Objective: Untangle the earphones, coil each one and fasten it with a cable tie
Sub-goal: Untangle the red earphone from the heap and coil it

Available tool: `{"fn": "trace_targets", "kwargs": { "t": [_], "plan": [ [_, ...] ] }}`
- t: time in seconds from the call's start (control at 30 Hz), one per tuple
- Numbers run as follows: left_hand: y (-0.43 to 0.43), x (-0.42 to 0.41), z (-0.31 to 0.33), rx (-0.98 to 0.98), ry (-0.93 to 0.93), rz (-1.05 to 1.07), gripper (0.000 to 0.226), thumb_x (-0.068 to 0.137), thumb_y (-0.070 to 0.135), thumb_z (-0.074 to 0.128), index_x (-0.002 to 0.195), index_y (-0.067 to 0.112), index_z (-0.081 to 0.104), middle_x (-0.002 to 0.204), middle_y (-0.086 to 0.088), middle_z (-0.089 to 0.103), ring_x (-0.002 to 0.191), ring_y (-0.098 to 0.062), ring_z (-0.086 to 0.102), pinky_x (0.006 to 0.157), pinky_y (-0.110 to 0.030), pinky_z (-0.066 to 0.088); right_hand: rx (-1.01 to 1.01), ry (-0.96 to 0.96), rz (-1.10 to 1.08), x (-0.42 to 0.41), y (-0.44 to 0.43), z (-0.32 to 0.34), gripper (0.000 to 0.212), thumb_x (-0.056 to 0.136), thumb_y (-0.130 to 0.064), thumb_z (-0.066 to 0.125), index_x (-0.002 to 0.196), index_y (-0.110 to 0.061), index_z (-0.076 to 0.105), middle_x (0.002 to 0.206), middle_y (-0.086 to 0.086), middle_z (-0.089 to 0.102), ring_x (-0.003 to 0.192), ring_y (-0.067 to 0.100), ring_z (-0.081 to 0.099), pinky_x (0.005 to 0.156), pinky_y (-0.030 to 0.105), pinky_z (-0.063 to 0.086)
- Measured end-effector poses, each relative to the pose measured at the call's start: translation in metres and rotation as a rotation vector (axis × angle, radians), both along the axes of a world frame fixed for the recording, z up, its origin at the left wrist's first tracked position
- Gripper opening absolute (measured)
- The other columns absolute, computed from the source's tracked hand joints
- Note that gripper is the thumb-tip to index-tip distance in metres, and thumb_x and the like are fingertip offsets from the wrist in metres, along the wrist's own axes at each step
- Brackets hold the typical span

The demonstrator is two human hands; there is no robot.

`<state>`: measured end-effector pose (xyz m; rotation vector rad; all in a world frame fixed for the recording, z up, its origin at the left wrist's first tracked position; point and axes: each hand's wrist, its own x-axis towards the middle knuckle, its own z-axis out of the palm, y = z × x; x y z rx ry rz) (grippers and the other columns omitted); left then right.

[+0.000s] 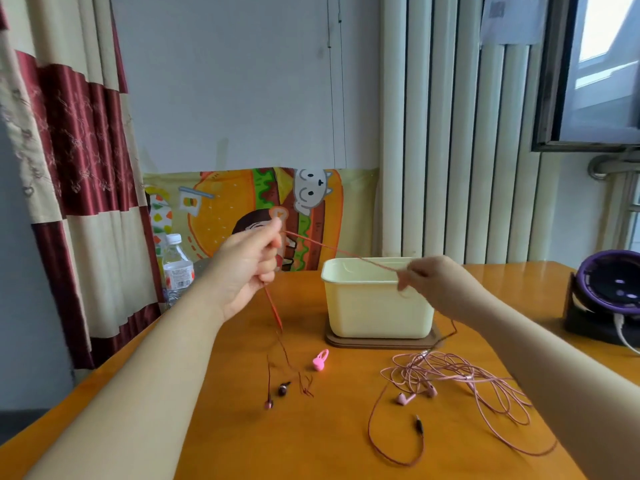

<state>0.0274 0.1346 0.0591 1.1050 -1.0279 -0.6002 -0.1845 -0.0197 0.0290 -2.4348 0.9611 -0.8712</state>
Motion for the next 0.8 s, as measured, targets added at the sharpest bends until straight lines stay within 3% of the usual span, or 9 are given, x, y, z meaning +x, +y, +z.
{"fn": "trace_targets", "kwargs": {
  "t": [0.1,0.2,0.23,0.3,0.4,0.43,0.5,0.57,0.8],
  "plan": [
    [0.003,0.011,-0.001,-0.084,0.159,-0.028,0.03,0.098,0.031,0.045,0.074,0.015,0.054,0.046,0.011,0.03,0.04,-0.002,0.026,0.042,-0.015,0.028,0.151,0.411,-0.075,-0.005,-0.018,-0.031,0.022,0.097,-0.025,0.05,0.087,-0.016,0.068,0.089,0.005,0.068,0.069,0.012,0.057,0.062,0.019,0.046],
    [0.0,0.005,-0.005,-0.028,0.045,-0.044,0.026,0.098,0.028,0.043,0.084,0.013,0.059,0.049,0.011,0.032,0.041,-0.002,0.028,0.043,-0.016,0.029,0.076,0.794,0.037,0.0,-0.006,-0.04,0.032,0.098,-0.02,0.046,0.127,-0.008,0.057,0.124,0.005,0.062,0.11,0.019,0.06,0.094,0.025,0.046],
    [-0.002,0.0,-0.006,0.008,-0.031,-0.054,0.026,0.098,0.028,0.043,0.086,0.012,0.06,0.05,0.011,0.032,0.042,-0.003,0.028,0.044,-0.016,0.029,0.039,0.714,0.082,0.004,0.003,-0.032,0.035,0.097,-0.022,0.049,0.13,-0.011,0.055,0.131,0.004,0.058,0.117,0.018,0.056,0.099,0.025,0.043],
    [-0.006,-0.011,-0.008,0.085,-0.195,-0.084,0.026,0.097,0.029,0.044,0.088,0.012,0.062,0.051,0.011,0.033,0.045,-0.004,0.028,0.045,-0.017,0.028,0.092,0.272,0.197,0.009,0.021,-0.014,0.045,0.092,-0.029,0.058,0.135,-0.018,0.049,0.133,-0.002,0.055,0.119,0.01,0.052,0.098,0.021,0.041],
    [-0.012,-0.028,-0.007,0.154,-0.386,-0.128,0.028,0.097,0.032,0.046,0.084,0.018,0.066,0.054,0.009,0.033,0.047,-0.005,0.029,0.048,-0.018,0.027,0.348,-0.17,0.474,0.021,0.049,0.018,0.059,0.086,-0.036,0.061,0.14,-0.023,0.041,0.13,-0.005,0.056,0.114,0.006,0.056,0.092,0.018,0.046],
    [-0.015,-0.033,-0.006,0.156,-0.418,-0.129,0.028,0.096,0.033,0.047,0.083,0.019,0.068,0.054,0.009,0.034,0.048,-0.005,0.03,0.049,-0.019,0.028,0.386,-0.189,0.522,0.023,0.057,0.026,0.059,0.085,-0.037,0.061,0.139,-0.023,0.041,0.123,-0.004,0.061,0.106,0.007,0.061,0.088,0.021,0.05],
    [-0.016,-0.038,-0.004,0.14,-0.441,-0.119,0.029,0.096,0.034,0.048,0.088,0.015,0.069,0.055,0.008,0.038,0.052,-0.007,0.033,0.05,-0.021,0.028,0.363,-0.152,0.533,0.027,0.067,0.034,0.044,0.087,-0.035,0.06,0.127,-0.022,0.048,0.084,-0.01,0.068,0.071,0.007,0.064,0.066,0.02,0.053],
    [-0.016,-0.038,-0.002,0.116,-0.424,-0.12,0.03,0.096,0.033,0.047,0.092,0.012,0.068,0.056,0.005,0.037,0.055,-0.01,0.034,0.049,-0.02,0.028,0.304,-0.141,0.494,0.027,0.066,0.033,0.028,0.091,-0.035,0.055,0.105,-0.012,0.06,0.054,-0.011,0.054,0.049,0.008,0.044,0.049,0.022,0.039],
    [-0.007,-0.02,-0.015,0.167,-0.263,-0.132,0.025,0.091,0.032,0.05,0.081,0.011,0.06,0.051,0.009,0.034,0.046,-0.005,0.028,0.048,-0.019,0.028,0.439,-0.588,0.231,0.01,0.021,0.018,0.029,0.098,-0.03,0.047,0.086,-0.013,0.067,0.054,-0.008,0.036,0.048,0.008,0.03,0.046,0.021,0.027]
  ]
}}
